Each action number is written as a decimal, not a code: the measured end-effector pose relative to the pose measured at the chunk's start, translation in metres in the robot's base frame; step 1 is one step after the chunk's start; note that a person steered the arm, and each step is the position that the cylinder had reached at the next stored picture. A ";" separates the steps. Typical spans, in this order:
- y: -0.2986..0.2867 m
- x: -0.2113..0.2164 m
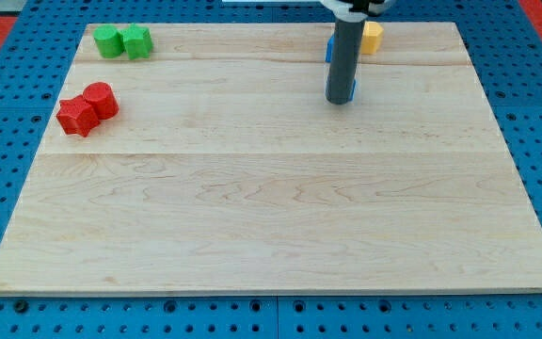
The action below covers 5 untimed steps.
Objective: Move your arm a bit left
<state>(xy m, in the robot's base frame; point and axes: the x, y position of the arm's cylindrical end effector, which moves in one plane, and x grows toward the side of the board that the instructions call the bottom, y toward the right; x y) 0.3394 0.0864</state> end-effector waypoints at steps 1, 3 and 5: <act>0.000 -0.024; 0.005 -0.046; -0.047 -0.028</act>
<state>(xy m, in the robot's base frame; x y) 0.3115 0.0391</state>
